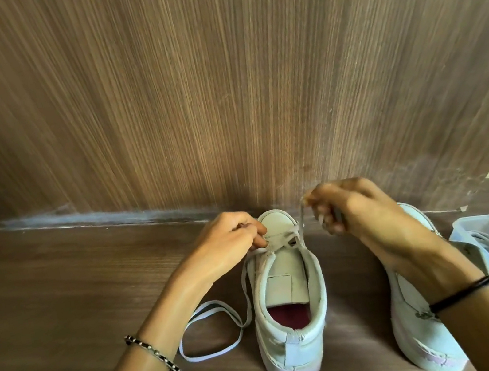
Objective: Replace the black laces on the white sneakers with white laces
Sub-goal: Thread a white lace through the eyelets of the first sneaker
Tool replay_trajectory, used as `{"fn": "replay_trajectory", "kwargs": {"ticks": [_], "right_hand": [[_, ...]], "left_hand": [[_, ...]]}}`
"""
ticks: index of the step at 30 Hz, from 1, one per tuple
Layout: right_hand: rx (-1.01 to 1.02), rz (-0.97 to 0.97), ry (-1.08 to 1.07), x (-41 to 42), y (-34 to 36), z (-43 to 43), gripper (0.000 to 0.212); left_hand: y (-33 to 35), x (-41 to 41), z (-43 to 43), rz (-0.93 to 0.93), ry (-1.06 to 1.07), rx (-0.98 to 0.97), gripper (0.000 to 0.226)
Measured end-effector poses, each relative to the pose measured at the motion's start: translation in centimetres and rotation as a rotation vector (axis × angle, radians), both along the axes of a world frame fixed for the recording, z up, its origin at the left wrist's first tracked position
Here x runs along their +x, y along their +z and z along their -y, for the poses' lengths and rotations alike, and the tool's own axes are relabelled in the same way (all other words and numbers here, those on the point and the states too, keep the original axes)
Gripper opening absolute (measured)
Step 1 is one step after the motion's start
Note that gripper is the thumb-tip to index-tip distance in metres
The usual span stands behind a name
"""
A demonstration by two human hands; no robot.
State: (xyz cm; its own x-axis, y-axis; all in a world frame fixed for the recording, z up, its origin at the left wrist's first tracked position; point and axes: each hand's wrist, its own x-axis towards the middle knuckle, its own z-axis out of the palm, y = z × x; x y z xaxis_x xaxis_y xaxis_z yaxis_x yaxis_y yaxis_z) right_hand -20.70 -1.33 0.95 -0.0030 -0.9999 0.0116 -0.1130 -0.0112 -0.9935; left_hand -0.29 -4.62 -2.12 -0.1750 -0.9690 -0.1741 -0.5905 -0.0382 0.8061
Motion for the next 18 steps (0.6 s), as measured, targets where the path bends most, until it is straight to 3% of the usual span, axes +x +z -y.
{"fn": "replay_trajectory", "kwargs": {"ticks": [7,10,12,16,18], "right_hand": [[-0.051,1.078,0.12,-1.1,2.5,-0.1,0.017],[-0.035,1.179,0.112,-1.9,2.3,0.0,0.018],[0.02,0.977,0.044,-2.2,2.1,0.3,0.019],[0.087,-0.014,-0.214,-1.7,-0.7,1.1,0.033],[0.113,-0.261,-0.2,-1.3,-2.9,1.6,0.043]], "left_hand": [[-0.4,-0.4,-0.1,0.048,0.011,-0.091,0.022],[-0.7,-0.5,0.0,0.046,0.058,-0.084,0.016],[-0.9,-0.8,0.1,0.073,0.107,-0.101,0.01],[-1.8,-1.6,0.4,0.091,0.128,-0.053,0.034],[-2.7,-2.2,0.8,-0.01,0.141,-0.001,0.044]]}}
